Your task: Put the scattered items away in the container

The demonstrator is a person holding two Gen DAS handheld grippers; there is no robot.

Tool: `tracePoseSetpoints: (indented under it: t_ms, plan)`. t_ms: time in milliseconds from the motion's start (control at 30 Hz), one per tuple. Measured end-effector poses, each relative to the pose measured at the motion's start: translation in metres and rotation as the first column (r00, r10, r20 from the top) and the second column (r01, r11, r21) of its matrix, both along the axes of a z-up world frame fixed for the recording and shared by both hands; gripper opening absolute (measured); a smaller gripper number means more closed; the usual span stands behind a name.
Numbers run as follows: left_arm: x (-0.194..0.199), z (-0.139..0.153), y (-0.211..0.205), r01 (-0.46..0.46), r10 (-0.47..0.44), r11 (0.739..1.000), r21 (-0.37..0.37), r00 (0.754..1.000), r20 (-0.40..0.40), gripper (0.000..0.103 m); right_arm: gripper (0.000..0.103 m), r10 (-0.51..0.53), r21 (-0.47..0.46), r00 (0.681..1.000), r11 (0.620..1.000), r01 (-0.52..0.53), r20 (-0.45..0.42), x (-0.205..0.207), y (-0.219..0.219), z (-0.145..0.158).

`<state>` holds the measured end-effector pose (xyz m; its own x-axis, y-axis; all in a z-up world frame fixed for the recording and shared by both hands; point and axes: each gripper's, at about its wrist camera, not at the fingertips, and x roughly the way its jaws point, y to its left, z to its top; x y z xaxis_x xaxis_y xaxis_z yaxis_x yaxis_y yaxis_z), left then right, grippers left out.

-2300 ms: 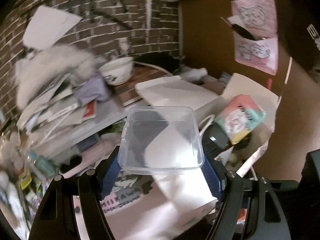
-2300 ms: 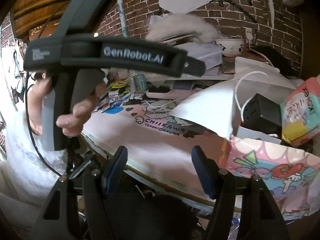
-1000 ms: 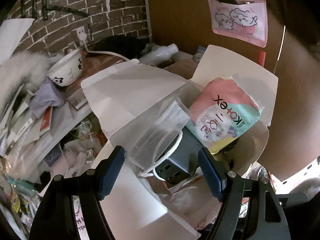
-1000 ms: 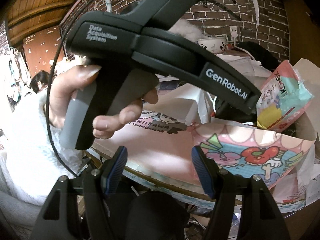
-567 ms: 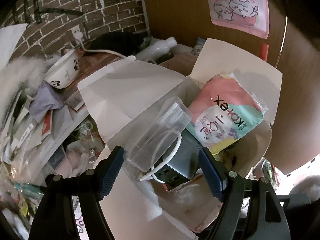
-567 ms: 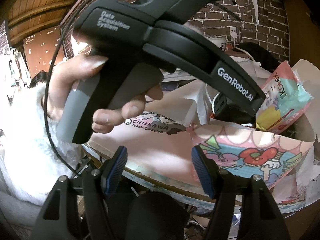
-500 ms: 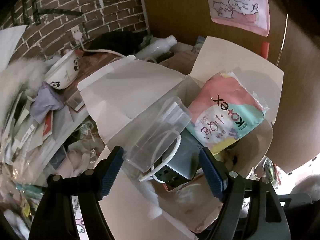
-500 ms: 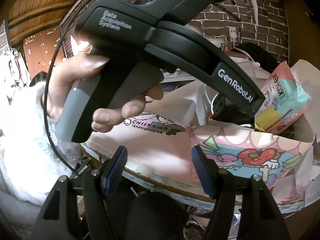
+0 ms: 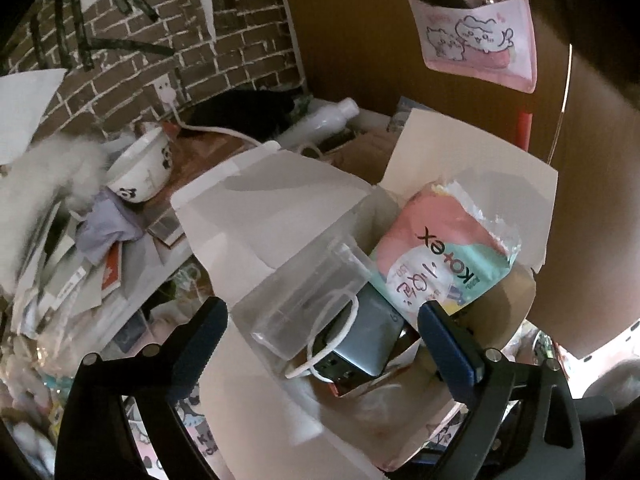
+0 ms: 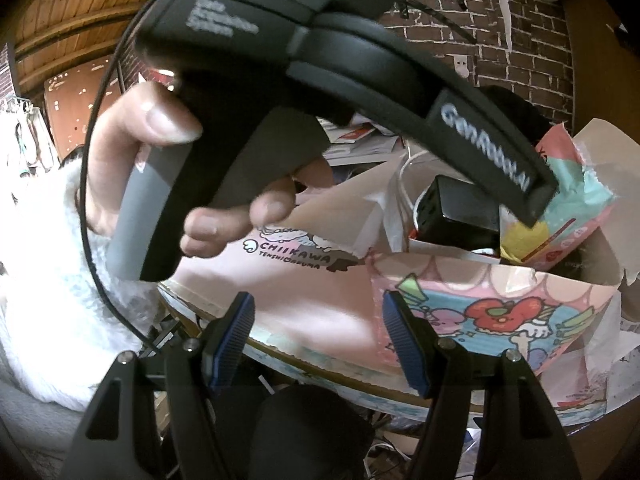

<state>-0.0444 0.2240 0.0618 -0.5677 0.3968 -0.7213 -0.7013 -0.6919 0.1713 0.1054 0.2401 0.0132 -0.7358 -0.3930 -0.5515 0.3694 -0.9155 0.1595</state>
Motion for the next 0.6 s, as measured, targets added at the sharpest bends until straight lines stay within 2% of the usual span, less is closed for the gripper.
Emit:
tracePoseSetpoints:
  t_ms: [367, 600]
  plan:
    - [0.013, 0.025, -0.03, -0.061, 0.065, 0.997, 0.044, 0.992, -0.105, 0.096, 0.064, 0.006, 0.0, 1.0, 1.0, -0.006, 0.003, -0.003, -0.004, 0.002]
    - [0.022, 0.034, -0.063, -0.104, 0.113, 0.992, 0.077, 0.987, -0.113, 0.096, 0.064, 0.024, 0.006, 1.0, 1.0, -0.024, 0.003, -0.004, -0.012, 0.003]
